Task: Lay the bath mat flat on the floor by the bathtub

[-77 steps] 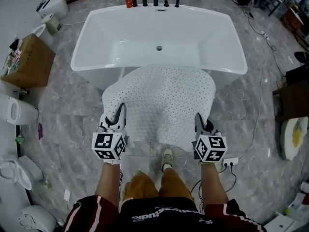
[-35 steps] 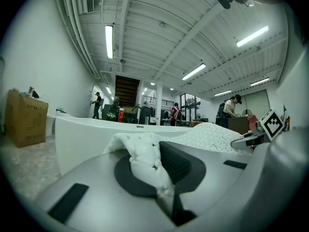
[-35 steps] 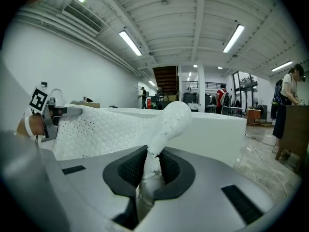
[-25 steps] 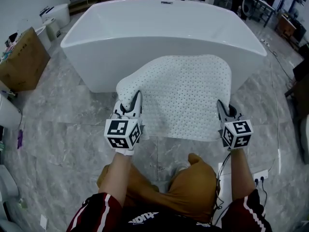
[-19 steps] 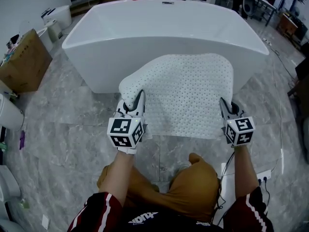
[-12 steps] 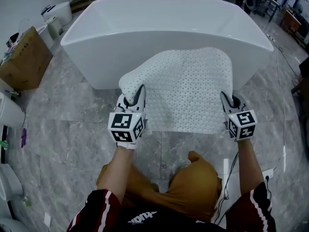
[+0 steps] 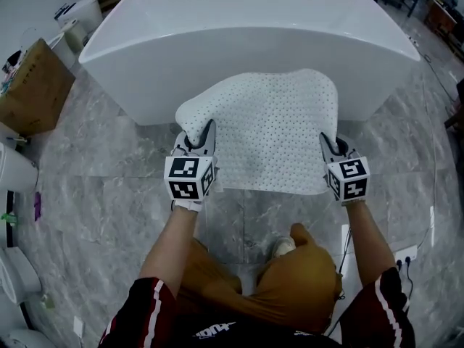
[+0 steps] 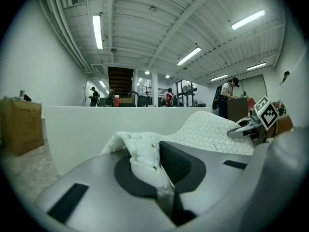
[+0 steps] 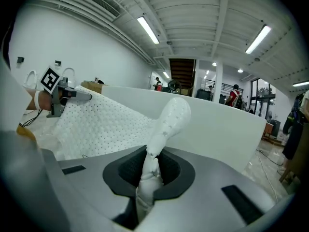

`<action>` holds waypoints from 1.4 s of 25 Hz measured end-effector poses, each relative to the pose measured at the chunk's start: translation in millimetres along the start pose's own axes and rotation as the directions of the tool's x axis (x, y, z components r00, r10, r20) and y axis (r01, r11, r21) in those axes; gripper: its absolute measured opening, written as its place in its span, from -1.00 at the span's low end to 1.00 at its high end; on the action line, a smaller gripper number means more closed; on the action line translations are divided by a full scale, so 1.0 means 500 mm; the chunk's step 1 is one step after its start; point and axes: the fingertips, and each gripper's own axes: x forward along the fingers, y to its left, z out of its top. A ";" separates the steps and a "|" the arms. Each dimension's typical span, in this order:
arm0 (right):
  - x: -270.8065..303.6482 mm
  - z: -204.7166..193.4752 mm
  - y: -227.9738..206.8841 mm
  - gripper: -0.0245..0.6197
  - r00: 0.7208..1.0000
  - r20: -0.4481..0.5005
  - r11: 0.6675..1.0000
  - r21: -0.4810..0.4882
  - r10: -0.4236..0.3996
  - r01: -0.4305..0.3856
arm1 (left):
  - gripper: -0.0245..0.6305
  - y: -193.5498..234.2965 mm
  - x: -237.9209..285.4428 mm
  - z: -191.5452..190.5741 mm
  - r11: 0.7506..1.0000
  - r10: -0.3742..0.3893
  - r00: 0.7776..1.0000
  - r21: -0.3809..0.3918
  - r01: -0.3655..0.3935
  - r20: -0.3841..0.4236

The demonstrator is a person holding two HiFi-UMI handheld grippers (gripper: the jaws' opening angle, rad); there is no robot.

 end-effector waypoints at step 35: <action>0.324 -0.360 0.015 -0.78 0.985 -0.163 0.987 0.156 0.062 -0.037 | -0.81 0.082 0.210 -0.410 0.996 0.085 0.956 0.019 -0.083 -0.281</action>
